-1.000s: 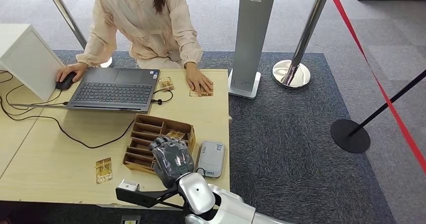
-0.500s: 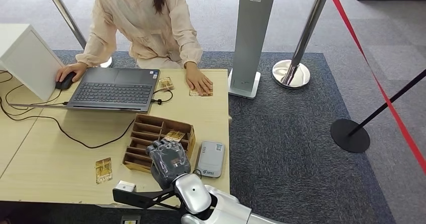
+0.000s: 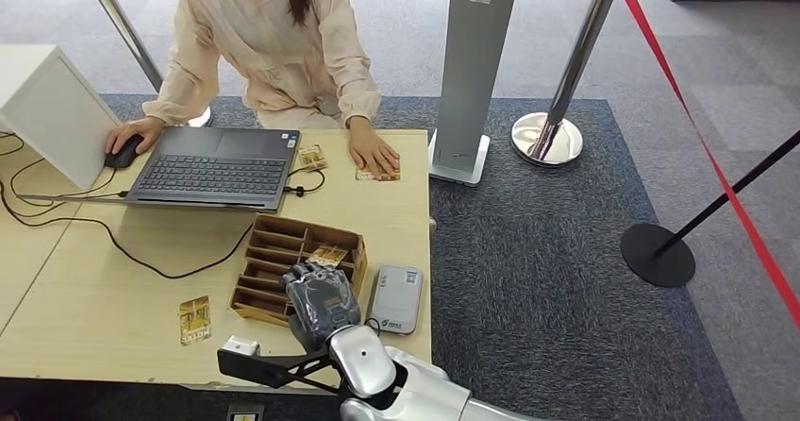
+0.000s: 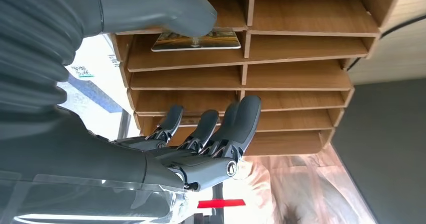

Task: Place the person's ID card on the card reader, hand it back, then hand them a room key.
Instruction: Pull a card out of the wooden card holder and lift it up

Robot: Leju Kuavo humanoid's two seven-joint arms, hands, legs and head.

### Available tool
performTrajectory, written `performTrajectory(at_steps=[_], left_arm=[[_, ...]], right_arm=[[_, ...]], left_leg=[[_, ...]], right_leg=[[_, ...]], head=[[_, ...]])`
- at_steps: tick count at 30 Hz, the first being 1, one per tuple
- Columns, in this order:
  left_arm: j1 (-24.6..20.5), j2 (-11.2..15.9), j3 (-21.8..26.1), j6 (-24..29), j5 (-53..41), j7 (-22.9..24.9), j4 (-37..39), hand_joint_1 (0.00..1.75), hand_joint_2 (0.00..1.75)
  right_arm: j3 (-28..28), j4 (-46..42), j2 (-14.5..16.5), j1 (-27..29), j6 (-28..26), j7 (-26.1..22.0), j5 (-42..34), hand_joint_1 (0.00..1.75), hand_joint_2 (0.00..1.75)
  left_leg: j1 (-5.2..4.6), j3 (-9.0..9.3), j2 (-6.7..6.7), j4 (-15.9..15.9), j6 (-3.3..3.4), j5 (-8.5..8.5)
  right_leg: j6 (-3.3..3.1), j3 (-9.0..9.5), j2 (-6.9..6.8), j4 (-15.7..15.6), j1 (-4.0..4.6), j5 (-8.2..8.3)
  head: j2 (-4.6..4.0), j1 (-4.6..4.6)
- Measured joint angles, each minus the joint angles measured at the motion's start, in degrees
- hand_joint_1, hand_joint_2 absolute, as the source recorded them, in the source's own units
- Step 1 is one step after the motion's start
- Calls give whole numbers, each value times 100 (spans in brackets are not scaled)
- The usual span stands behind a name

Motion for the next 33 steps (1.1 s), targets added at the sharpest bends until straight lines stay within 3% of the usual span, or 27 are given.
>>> performTrajectory(at_steps=[17, 27, 33], left_arm=[[-85, -7, 0, -86, -6, 108, -9, 0, 0], [-95, -11, 0, -85, 28, 60, -11, 0, 0], [-95, -11, 0, -86, 31, 59, -11, 0, 0]], right_arm=[[0, 275, 15, -63, 31, 114, 48, 73, 175], [2, 363, 37, -70, 11, 141, 146, 97, 175], [1, 381, 44, -72, 2, 141, 156, 103, 175]], left_leg=[[0, 1, 1, 0, 0, 1], [0, 1, 1, 0, 0, 1], [0, 1, 1, 0, 0, 1]], right_leg=[[1, 0, 0, 0, 0, 2], [1, 0, 0, 0, 0, 2], [1, 0, 0, 0, 0, 2]], head=[[-2, -1], [-2, 0], [-2, 0]])
